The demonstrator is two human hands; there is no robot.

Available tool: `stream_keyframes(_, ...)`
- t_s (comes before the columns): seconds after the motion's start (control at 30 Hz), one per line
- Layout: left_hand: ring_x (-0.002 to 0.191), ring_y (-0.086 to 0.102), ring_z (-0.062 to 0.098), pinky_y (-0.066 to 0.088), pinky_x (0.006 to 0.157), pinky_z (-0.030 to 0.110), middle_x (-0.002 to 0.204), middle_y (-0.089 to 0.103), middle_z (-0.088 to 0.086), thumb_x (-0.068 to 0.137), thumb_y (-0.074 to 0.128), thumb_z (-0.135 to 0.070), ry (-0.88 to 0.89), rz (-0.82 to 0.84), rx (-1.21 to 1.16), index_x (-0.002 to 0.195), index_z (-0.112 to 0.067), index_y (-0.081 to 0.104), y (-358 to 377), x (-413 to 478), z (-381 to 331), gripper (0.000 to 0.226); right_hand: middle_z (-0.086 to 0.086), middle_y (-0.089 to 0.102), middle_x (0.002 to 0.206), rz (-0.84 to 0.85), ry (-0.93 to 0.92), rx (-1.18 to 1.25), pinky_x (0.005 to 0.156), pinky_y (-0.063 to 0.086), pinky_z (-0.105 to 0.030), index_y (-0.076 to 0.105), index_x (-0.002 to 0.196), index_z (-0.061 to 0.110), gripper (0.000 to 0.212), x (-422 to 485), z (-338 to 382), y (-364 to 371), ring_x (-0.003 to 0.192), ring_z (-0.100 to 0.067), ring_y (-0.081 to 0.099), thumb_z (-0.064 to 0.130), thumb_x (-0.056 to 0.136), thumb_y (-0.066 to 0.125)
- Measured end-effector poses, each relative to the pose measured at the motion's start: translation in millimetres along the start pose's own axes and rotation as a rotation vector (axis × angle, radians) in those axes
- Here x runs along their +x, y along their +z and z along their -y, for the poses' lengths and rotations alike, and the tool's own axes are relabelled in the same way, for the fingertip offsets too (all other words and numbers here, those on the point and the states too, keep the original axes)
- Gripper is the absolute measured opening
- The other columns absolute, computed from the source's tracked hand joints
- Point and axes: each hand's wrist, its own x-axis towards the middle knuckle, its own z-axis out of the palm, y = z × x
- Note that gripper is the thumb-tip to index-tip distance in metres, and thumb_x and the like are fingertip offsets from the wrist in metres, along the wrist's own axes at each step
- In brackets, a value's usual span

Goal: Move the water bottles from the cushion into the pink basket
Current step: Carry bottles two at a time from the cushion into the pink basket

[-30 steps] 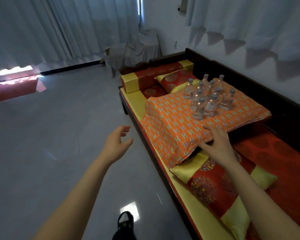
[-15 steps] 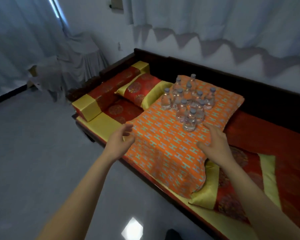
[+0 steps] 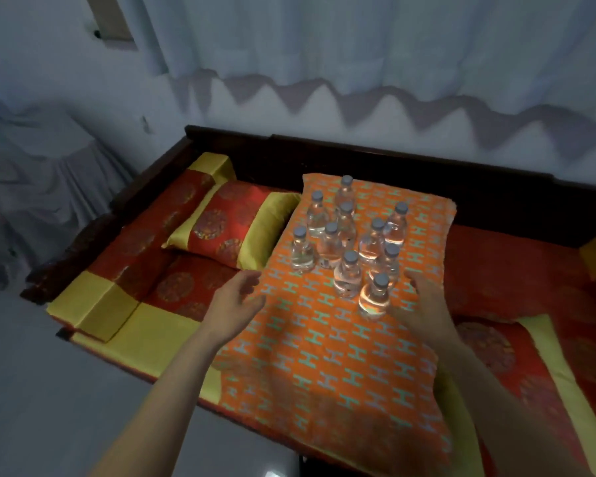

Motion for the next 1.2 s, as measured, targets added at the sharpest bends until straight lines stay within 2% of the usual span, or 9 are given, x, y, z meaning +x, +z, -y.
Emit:
stream_keyframes(0.17, 0.122, 0.039, 0.003, 0.030, 0.097, 0.017, 0.131, 0.043, -0.012, 0.070, 0.082, -0.034, -0.013, 0.125, -0.122, 0.141, -0.021, 0.038, 13, 44, 15, 0.084, 0.011, 0.062, 0.108, -0.040, 0.105, 0.078, 0.083, 0.044, -0.034, 0.051, 0.121, 0.029, 0.074, 22, 2, 25, 0.100, -0.016, 0.058, 0.044, 0.056, 0.084)
stream_keyframes(0.27, 0.122, 0.033, -0.006, 0.028, 0.100, 0.011, 0.131, 0.036, -0.022, 0.066, 0.085, -0.029, -0.042, 0.247, -0.217, 0.143, -0.031, 0.028, 25, 90, 28, 0.095, 0.007, 0.065, 0.106, -0.023, 0.223, 0.024, 0.082, 0.050, -0.036, 0.053, 0.122, 0.029, 0.076, 50, -14, 51, 0.096, -0.017, 0.063, 0.053, 0.056, 0.082)
stream_keyframes(0.4, 0.135, 0.035, 0.007, 0.032, 0.111, 0.030, 0.148, 0.034, -0.010, 0.063, 0.086, -0.037, -0.110, 0.365, -0.267, 0.148, -0.028, 0.024, 43, 145, 46, 0.106, 0.011, 0.066, 0.095, 0.028, 0.322, -0.030, 0.074, 0.053, -0.040, 0.055, 0.107, 0.035, 0.063, 66, -53, 76, 0.087, -0.017, 0.065, 0.061, 0.055, 0.079)
stream_keyframes(0.53, 0.133, 0.034, 0.007, 0.035, 0.109, 0.030, 0.143, 0.033, -0.012, 0.063, 0.086, -0.029, -0.084, 0.419, -0.236, 0.148, -0.024, 0.025, 66, 194, 49, 0.105, 0.012, 0.066, 0.093, -0.026, 0.361, -0.012, 0.075, 0.054, -0.037, 0.056, 0.096, 0.038, 0.043, 61, -31, 78, 0.084, -0.011, 0.065, 0.046, 0.062, 0.080)
stream_keyframes(0.73, 0.133, 0.027, 0.002, 0.028, 0.104, 0.012, 0.144, 0.030, -0.013, 0.062, 0.088, -0.023, -0.017, 0.578, -0.215, 0.150, -0.018, 0.019, 99, 244, 56, 0.112, 0.000, 0.059, 0.112, -0.112, 0.392, 0.089, 0.086, 0.042, -0.034, 0.045, 0.117, 0.039, 0.069, 59, -20, 97, 0.100, -0.018, 0.058, 0.054, 0.053, 0.067)
stream_keyframes(0.83, 0.129, 0.034, 0.005, 0.030, 0.093, 0.006, 0.140, 0.036, -0.010, 0.059, 0.089, -0.018, -0.012, 0.587, -0.210, 0.149, -0.015, 0.019, 109, 248, 61, 0.114, 0.011, 0.059, 0.105, -0.140, 0.380, 0.102, 0.078, 0.044, -0.021, 0.047, 0.110, 0.047, 0.062, 61, -15, 99, 0.093, -0.004, 0.059, 0.052, 0.052, 0.068)
stream_keyframes(0.97, 0.124, 0.046, 0.013, 0.034, 0.090, 0.013, 0.136, 0.049, -0.004, 0.058, 0.089, -0.022, -0.001, 0.553, -0.141, 0.142, -0.014, 0.035, 121, 248, 76, 0.100, 0.007, 0.063, 0.100, -0.196, 0.410, 0.107, 0.071, 0.042, -0.007, 0.052, 0.109, 0.041, 0.059, 65, -13, 105, 0.088, 0.001, 0.060, 0.032, 0.059, 0.082)
stream_keyframes(1.1, 0.091, 0.058, 0.012, 0.037, 0.063, 0.006, 0.098, 0.058, -0.014, 0.064, 0.084, -0.024, 0.030, 0.469, -0.099, 0.112, -0.027, 0.049, 119, 246, 80, 0.060, 0.010, 0.063, 0.103, -0.239, 0.460, 0.129, 0.072, 0.038, -0.003, 0.055, 0.112, 0.025, 0.056, 62, -9, 110, 0.093, 0.005, 0.059, 0.046, 0.064, 0.074)
stream_keyframes(1.2, 0.089, 0.060, 0.014, 0.039, 0.070, 0.018, 0.098, 0.059, -0.010, 0.065, 0.082, -0.034, 0.042, 0.449, -0.077, 0.116, -0.025, 0.047, 110, 243, 83, 0.063, 0.015, 0.059, 0.104, -0.306, 0.475, 0.154, 0.075, 0.040, -0.005, 0.048, 0.114, 0.028, 0.059, 56, -8, 114, 0.095, 0.010, 0.056, 0.032, 0.062, 0.077)
